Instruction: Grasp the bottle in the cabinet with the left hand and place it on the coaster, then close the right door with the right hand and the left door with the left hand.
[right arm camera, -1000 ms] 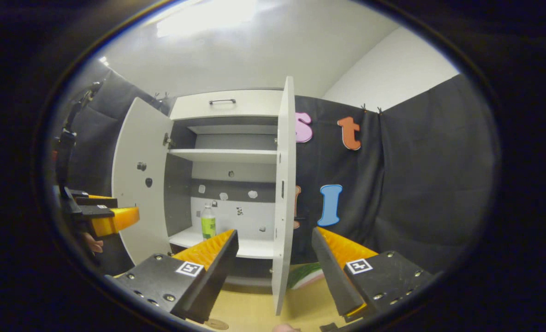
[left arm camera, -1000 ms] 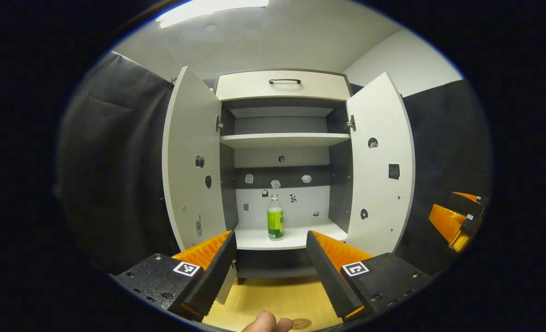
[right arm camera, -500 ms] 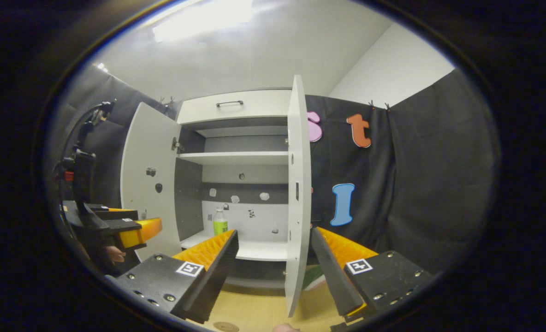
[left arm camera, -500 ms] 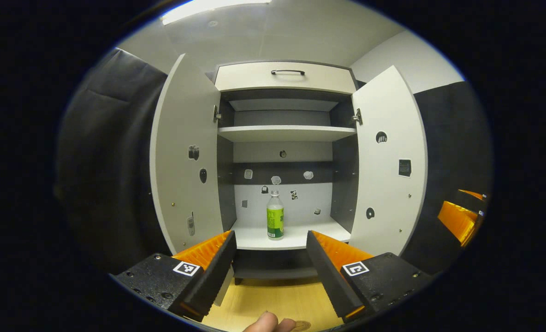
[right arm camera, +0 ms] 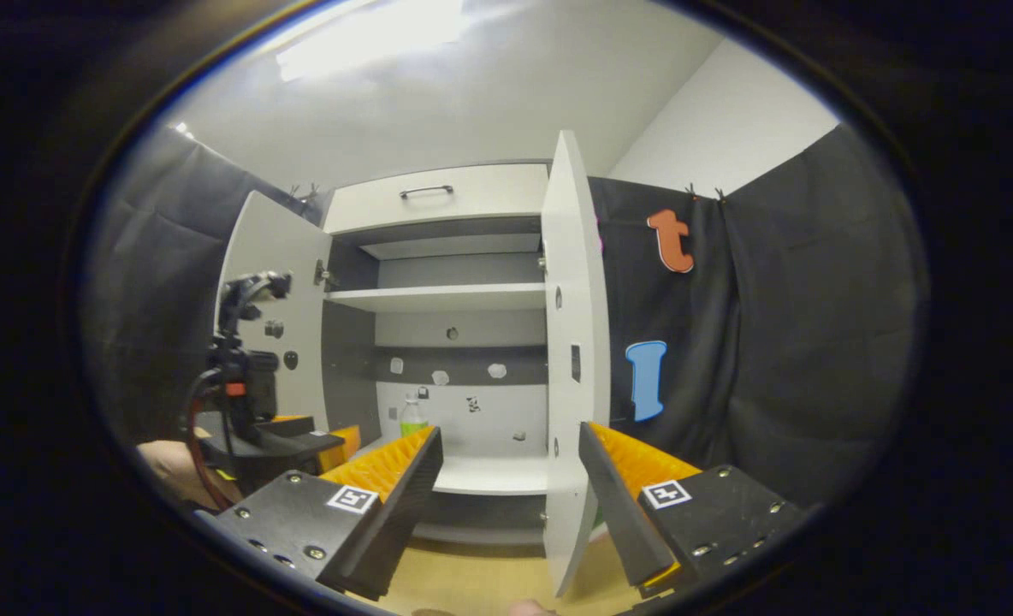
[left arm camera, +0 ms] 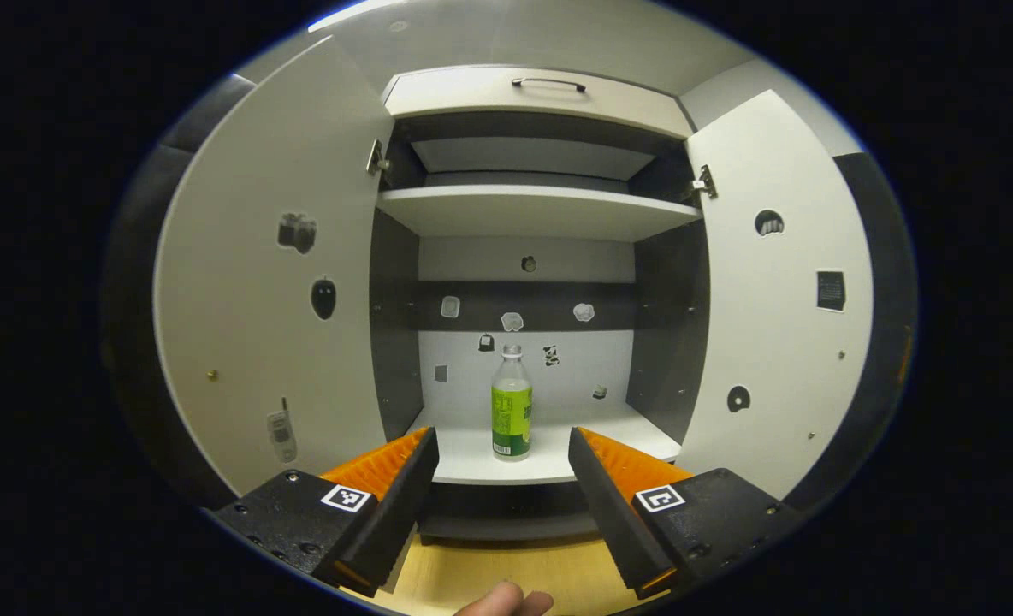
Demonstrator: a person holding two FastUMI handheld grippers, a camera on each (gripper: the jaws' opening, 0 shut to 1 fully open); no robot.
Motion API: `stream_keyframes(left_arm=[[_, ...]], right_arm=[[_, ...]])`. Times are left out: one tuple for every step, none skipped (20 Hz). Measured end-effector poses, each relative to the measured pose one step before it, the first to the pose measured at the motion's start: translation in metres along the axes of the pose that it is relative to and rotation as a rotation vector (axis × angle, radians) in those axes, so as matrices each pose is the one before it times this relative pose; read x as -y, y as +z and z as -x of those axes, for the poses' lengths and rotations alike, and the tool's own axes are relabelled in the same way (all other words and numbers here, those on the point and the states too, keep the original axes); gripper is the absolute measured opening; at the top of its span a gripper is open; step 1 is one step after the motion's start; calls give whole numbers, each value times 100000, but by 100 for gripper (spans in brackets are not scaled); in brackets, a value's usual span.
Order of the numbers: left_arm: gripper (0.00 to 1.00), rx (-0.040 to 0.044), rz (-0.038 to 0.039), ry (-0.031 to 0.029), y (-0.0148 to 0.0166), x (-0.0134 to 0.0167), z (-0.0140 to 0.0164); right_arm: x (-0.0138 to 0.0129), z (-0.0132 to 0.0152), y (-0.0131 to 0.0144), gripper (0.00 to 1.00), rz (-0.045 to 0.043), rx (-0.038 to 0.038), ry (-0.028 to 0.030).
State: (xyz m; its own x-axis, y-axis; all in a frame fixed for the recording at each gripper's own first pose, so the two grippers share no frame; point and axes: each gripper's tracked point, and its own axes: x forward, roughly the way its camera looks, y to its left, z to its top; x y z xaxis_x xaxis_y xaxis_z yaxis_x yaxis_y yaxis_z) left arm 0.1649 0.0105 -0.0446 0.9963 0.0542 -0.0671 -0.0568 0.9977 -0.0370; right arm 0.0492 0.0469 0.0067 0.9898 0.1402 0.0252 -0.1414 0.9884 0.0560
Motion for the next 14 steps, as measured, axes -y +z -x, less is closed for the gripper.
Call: stream_keyframes(left_arm=[[97, -758, 834, 659, -499, -491, -1726], [97, 113, 1465, -356, -320, -212, -1725], [97, 823, 1413, -1107, -148, 6, -1813], [96, 756, 903, -406, -133, -202, -1736], [96, 349, 150, -326, -165, -195, -1671], [96, 654, 56, 689, -299, -422, -1605], [96, -605, -20, -632, -474, 181, -1586], [96, -2042, -201, -1166, -720, 261, -1318], [96, -1654, -446, -614, -656, 229, -1265], [96, -382, -268, -135, -363, 105, -1281], [96, -170, 500, -100, -276, 110, -1108], [96, 449, 1184, -393, -129, 163, -1012], [96, 260, 1423, -961, -239, 260, -936], [96, -235, 417, -477, -149, 161, -903]], right_arm=[[-412, -453, 84, 96, -24, 660, 410], [-389, -105, -139, 94, 630, 427, 366], [-328, -307, 73, 94, 834, 703, 45], [-529, -128, -64, 96, 997, 184, 607], [-610, -74, -180, 96, 1702, 339, 1446], [-623, -250, -182, 96, 1781, 366, 1384], [-353, -373, -130, 96, 786, -257, 526], [-298, -434, -369, 96, 48, -704, 155], [-269, -365, -303, 96, -307, -675, -201], [-62, -256, -339, 96, -947, -751, -158], [-133, -312, -262, 94, -1412, -693, -35], [-353, -299, -381, 96, -1254, -1001, 404], [-153, -300, -240, 96, -389, -300, -6], [25, -237, -103, 96, 176, -170, -365]])
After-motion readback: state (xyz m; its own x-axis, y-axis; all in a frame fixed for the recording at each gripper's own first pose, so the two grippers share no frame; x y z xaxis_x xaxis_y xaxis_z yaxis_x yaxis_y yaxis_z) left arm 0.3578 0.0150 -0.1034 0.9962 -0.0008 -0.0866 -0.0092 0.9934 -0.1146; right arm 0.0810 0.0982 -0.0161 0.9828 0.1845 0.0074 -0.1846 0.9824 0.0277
